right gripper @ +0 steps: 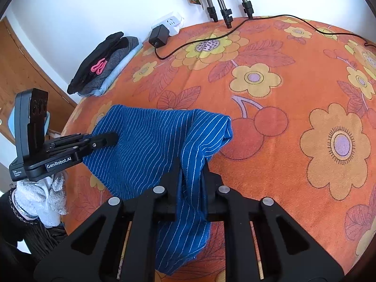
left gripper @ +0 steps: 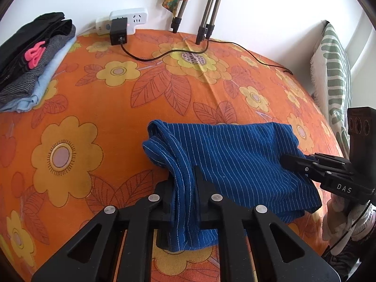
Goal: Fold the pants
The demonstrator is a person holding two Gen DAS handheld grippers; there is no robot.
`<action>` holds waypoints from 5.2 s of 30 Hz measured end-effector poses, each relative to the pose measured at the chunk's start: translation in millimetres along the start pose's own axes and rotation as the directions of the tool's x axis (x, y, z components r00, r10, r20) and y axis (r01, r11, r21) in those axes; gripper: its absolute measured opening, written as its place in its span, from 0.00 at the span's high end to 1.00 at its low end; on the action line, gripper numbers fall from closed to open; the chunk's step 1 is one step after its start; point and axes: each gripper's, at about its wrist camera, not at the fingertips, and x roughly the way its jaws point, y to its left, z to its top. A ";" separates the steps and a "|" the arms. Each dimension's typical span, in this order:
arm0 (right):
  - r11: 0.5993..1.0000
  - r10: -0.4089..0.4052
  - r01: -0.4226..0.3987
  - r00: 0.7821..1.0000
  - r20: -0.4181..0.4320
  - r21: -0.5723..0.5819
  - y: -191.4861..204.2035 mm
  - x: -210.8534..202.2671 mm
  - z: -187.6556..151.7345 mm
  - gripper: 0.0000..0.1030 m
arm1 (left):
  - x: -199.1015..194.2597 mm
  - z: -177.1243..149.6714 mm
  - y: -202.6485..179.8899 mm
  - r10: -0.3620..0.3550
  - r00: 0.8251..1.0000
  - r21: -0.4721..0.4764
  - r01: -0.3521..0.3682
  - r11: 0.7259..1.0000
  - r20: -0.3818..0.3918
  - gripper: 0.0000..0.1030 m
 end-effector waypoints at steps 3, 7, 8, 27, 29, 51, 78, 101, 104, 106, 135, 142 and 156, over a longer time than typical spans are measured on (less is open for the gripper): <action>1.000 -0.001 0.001 1.000 0.014 -0.015 5.0 -3.7 1.0 0.88 | -4.9 0.0 -3.2 0.000 1.000 0.009 0.000 1.000 0.015 0.90; 1.000 0.007 -0.006 0.999 0.038 -0.020 10.2 -11.3 4.8 0.88 | -14.4 1.5 -8.3 -0.005 0.999 0.027 0.004 1.000 0.042 0.90; 1.000 0.009 -0.008 0.999 0.045 -0.021 11.9 -13.3 6.0 0.89 | -16.9 1.8 -8.2 -0.008 0.999 0.027 0.006 1.000 0.047 0.90; 0.994 0.051 -0.032 0.981 0.186 -0.103 76.9 -46.0 48.7 0.89 | -88.3 30.5 23.6 0.017 0.970 -0.023 -0.012 1.000 0.244 0.91; 0.993 0.059 -0.038 0.979 0.195 -0.113 86.0 -43.9 58.9 0.89 | -99.3 37.0 35.0 0.027 0.962 -0.041 -0.016 0.999 0.271 0.91; 0.956 0.138 -0.066 0.961 0.241 -0.285 230.3 40.9 209.1 0.89 | -176.0 107.3 183.2 0.214 0.882 -0.162 -0.159 0.974 0.420 0.90; 0.964 0.194 -0.164 0.973 0.128 -0.208 283.7 188.0 281.6 0.89 | -140.1 156.0 321.5 0.277 0.889 -0.264 -0.186 0.946 0.365 0.91; 0.976 -0.012 0.048 0.986 0.167 -0.211 256.4 217.8 276.1 0.53 | -107.5 155.2 368.2 0.449 0.850 -0.314 -0.362 0.878 0.276 0.52; 0.958 -0.017 0.083 0.972 0.234 -0.274 266.7 199.4 269.5 0.53 | -117.0 152.7 360.4 0.459 0.836 -0.299 -0.374 0.878 0.300 0.52; 0.948 0.018 0.063 0.968 0.250 -0.313 276.7 193.6 266.8 0.53 | -125.5 151.1 353.2 0.461 0.826 -0.282 -0.380 0.881 0.326 0.52; 0.932 0.056 -0.019 0.994 0.091 -0.362 265.3 174.6 211.9 0.61 | -133.9 93.6 336.2 0.464 0.856 -0.278 -0.399 0.874 0.228 0.52; 0.939 0.060 -0.015 0.991 0.121 -0.345 252.0 124.9 188.7 0.61 | -158.5 66.3 301.1 0.444 0.863 -0.310 -0.365 0.878 0.243 0.52; 0.937 0.052 0.037 0.968 0.244 -0.346 241.9 24.4 143.3 0.27 | -208.8 30.9 199.2 0.395 0.850 -0.268 -0.314 0.911 0.349 0.42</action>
